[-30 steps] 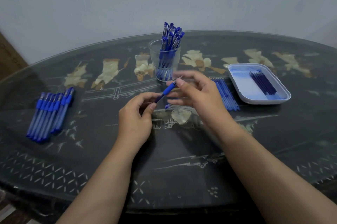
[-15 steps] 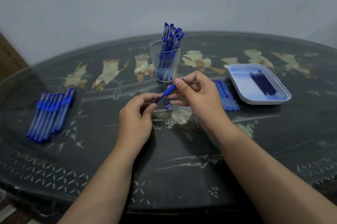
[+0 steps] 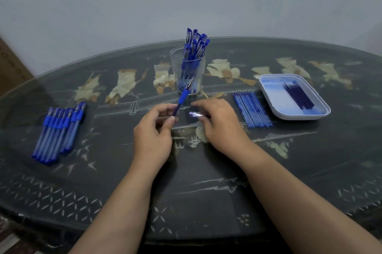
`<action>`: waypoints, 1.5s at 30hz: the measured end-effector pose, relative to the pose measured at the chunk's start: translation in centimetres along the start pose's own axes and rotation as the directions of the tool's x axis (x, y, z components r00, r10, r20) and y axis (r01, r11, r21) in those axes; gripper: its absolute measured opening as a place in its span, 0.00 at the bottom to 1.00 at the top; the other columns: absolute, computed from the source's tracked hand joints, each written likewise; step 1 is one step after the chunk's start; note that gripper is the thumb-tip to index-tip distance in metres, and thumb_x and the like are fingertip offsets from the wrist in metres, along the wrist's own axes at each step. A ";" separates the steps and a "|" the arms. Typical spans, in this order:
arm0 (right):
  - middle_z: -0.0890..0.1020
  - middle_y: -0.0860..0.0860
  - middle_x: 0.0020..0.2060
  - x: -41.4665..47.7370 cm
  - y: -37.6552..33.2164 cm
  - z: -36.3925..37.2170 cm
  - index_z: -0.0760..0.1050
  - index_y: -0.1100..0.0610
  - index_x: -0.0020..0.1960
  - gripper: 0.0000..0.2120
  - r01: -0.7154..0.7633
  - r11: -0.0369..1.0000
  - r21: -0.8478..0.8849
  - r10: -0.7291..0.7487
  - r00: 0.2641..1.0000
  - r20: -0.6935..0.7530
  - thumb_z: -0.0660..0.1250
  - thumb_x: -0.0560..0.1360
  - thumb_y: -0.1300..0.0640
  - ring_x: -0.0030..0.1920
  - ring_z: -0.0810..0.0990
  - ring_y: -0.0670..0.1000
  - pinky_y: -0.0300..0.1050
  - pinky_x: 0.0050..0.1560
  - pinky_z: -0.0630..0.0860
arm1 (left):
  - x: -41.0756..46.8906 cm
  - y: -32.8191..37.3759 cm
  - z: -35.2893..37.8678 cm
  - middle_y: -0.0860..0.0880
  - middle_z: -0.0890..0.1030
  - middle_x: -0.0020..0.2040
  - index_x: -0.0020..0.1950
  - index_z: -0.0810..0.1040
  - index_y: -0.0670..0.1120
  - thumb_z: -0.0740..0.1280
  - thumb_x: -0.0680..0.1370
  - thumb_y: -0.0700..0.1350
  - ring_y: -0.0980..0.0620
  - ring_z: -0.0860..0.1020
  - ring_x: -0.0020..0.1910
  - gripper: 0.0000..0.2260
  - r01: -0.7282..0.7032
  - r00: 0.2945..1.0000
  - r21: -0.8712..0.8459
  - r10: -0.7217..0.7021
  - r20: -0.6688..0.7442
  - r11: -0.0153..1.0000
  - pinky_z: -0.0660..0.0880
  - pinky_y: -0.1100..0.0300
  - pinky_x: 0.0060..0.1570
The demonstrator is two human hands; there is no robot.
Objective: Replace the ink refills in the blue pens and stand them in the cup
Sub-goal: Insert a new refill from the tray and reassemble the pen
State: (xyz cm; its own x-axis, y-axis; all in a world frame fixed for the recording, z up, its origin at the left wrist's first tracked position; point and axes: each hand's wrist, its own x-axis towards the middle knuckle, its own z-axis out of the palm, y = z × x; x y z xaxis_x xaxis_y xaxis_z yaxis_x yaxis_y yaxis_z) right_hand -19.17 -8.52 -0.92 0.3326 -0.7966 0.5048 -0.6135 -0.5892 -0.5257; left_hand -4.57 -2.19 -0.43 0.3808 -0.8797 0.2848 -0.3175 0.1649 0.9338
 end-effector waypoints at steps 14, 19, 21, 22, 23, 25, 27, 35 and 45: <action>0.83 0.56 0.40 1.7 -2.9 -5.3 0.77 0.57 0.51 0.10 -0.155 0.446 0.881 0.504 0.858 -0.104 0.70 0.73 0.69 0.47 0.85 0.58 0.51 0.52 0.81 | -0.2 0.3 0.1 0.53 0.83 0.49 0.49 0.81 0.58 0.66 0.76 0.29 0.56 0.83 0.46 0.21 -0.039 0.992 0.033 0.034 0.122 0.999 0.76 0.66 0.50; 0.83 0.55 0.39 1.4 -2.9 -5.2 0.78 0.53 0.52 0.12 -0.191 0.543 0.818 0.438 0.895 -0.083 0.72 0.73 0.66 0.44 0.84 0.52 0.57 0.56 0.80 | -0.2 0.4 0.0 0.53 0.83 0.49 0.49 0.81 0.56 0.66 0.75 0.29 0.55 0.83 0.46 0.21 -0.044 0.992 0.029 0.041 0.119 0.999 0.76 0.66 0.50; 0.83 0.55 0.38 1.4 -3.0 -5.2 0.78 0.52 0.52 0.12 -0.185 0.547 0.816 0.425 0.901 -0.081 0.72 0.73 0.66 0.43 0.84 0.51 0.58 0.56 0.80 | -0.2 0.3 0.0 0.53 0.83 0.48 0.49 0.81 0.57 0.66 0.75 0.29 0.55 0.83 0.46 0.21 -0.044 0.992 0.032 0.040 0.117 0.999 0.76 0.65 0.51; 0.83 0.56 0.39 1.4 -3.0 -5.3 0.78 0.52 0.51 0.12 -0.184 0.542 0.820 0.427 0.901 -0.080 0.72 0.73 0.66 0.43 0.84 0.52 0.58 0.56 0.80 | -0.2 0.4 0.0 0.53 0.84 0.48 0.49 0.81 0.57 0.66 0.75 0.29 0.55 0.83 0.46 0.20 -0.043 0.992 0.033 0.039 0.116 0.999 0.77 0.65 0.51; 0.83 0.57 0.39 1.3 -3.1 -5.2 0.78 0.53 0.51 0.12 -0.183 0.538 0.823 0.431 0.898 -0.082 0.72 0.73 0.67 0.43 0.84 0.52 0.58 0.55 0.80 | -0.2 0.4 0.0 0.53 0.84 0.48 0.49 0.82 0.56 0.66 0.75 0.29 0.56 0.83 0.46 0.20 -0.042 0.993 0.035 0.037 0.115 0.999 0.77 0.64 0.51; 0.83 0.58 0.39 1.3 -3.0 -5.2 0.78 0.54 0.50 0.11 -0.172 0.530 0.831 0.442 0.892 -0.097 0.72 0.73 0.67 0.44 0.84 0.54 0.57 0.55 0.80 | -0.2 0.4 0.0 0.53 0.84 0.48 0.50 0.82 0.55 0.66 0.76 0.30 0.56 0.83 0.46 0.19 -0.039 0.993 0.038 0.035 0.116 0.998 0.76 0.65 0.51; 0.83 0.59 0.39 1.3 -3.0 -5.2 0.78 0.54 0.51 0.11 -0.162 0.525 0.836 0.448 0.887 -0.110 0.72 0.73 0.67 0.44 0.84 0.54 0.56 0.55 0.81 | -0.2 0.4 0.0 0.53 0.84 0.48 0.50 0.82 0.55 0.66 0.76 0.30 0.56 0.83 0.46 0.19 -0.037 0.992 0.039 0.032 0.119 0.999 0.77 0.66 0.51; 0.83 0.53 0.40 1.1 -3.3 -4.3 0.77 0.56 0.49 0.11 -0.196 0.677 0.710 0.362 0.928 -0.089 0.74 0.71 0.66 0.43 0.83 0.49 0.41 0.47 0.80 | -0.2 0.6 -0.1 0.54 0.83 0.47 0.50 0.81 0.55 0.66 0.76 0.30 0.59 0.82 0.44 0.19 -0.042 0.993 0.033 0.038 0.116 0.999 0.75 0.71 0.47; 0.84 0.50 0.42 1.2 -3.8 -3.9 0.72 0.46 0.40 0.17 -0.125 0.771 0.624 0.279 0.947 -0.156 0.74 0.71 0.65 0.44 0.84 0.51 0.46 0.48 0.81 | -0.1 0.2 -0.2 0.53 0.83 0.47 0.48 0.80 0.55 0.65 0.76 0.28 0.57 0.83 0.44 0.20 -0.025 0.994 -0.013 0.026 0.102 1.000 0.77 0.67 0.48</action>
State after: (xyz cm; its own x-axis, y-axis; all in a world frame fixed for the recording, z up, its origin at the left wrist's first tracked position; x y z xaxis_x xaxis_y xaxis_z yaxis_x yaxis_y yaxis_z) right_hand -19.24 -6.72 4.29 0.0320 -0.8983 0.4382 -0.0678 -0.4393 -0.8958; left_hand -4.49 -1.93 -0.19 0.2817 -0.9161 0.2852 -0.3158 0.1921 0.9292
